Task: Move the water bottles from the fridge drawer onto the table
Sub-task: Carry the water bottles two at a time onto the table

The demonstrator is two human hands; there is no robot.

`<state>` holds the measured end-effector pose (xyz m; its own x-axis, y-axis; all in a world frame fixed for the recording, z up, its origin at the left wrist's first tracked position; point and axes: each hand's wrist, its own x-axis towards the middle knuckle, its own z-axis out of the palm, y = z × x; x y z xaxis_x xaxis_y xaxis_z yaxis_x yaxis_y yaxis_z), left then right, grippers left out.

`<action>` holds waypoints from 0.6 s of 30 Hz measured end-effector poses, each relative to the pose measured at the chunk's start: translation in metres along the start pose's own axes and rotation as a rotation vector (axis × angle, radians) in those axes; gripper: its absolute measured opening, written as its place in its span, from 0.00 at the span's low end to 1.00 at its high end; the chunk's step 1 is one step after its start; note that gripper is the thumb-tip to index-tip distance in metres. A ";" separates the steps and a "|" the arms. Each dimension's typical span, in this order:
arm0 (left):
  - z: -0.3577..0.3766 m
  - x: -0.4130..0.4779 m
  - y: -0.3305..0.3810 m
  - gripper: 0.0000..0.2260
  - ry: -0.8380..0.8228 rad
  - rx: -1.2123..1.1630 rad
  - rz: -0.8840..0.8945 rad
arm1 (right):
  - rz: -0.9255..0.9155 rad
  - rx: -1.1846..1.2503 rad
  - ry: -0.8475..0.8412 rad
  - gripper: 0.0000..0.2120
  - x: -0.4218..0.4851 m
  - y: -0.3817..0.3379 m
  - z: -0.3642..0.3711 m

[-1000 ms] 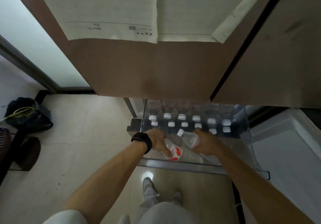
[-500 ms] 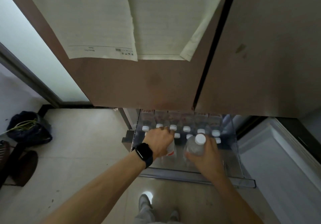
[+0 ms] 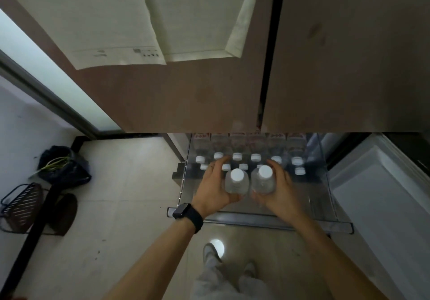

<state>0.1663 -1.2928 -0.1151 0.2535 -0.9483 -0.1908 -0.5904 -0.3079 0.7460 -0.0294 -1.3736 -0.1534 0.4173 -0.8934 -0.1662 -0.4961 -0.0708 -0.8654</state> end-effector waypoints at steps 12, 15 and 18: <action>0.022 0.015 0.001 0.30 -0.066 -0.008 -0.064 | 0.010 -0.034 -0.110 0.30 0.023 0.017 0.005; 0.019 0.013 -0.001 0.29 -0.030 -0.021 -0.042 | 0.037 -0.101 -0.097 0.31 0.023 0.013 0.005; 0.005 0.002 -0.002 0.29 0.052 -0.075 -0.045 | 0.016 -0.131 -0.037 0.28 0.015 -0.005 0.000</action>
<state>0.1640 -1.2944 -0.1205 0.3189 -0.9278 -0.1936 -0.5186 -0.3418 0.7837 -0.0208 -1.3861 -0.1517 0.4352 -0.8780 -0.1991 -0.5972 -0.1160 -0.7937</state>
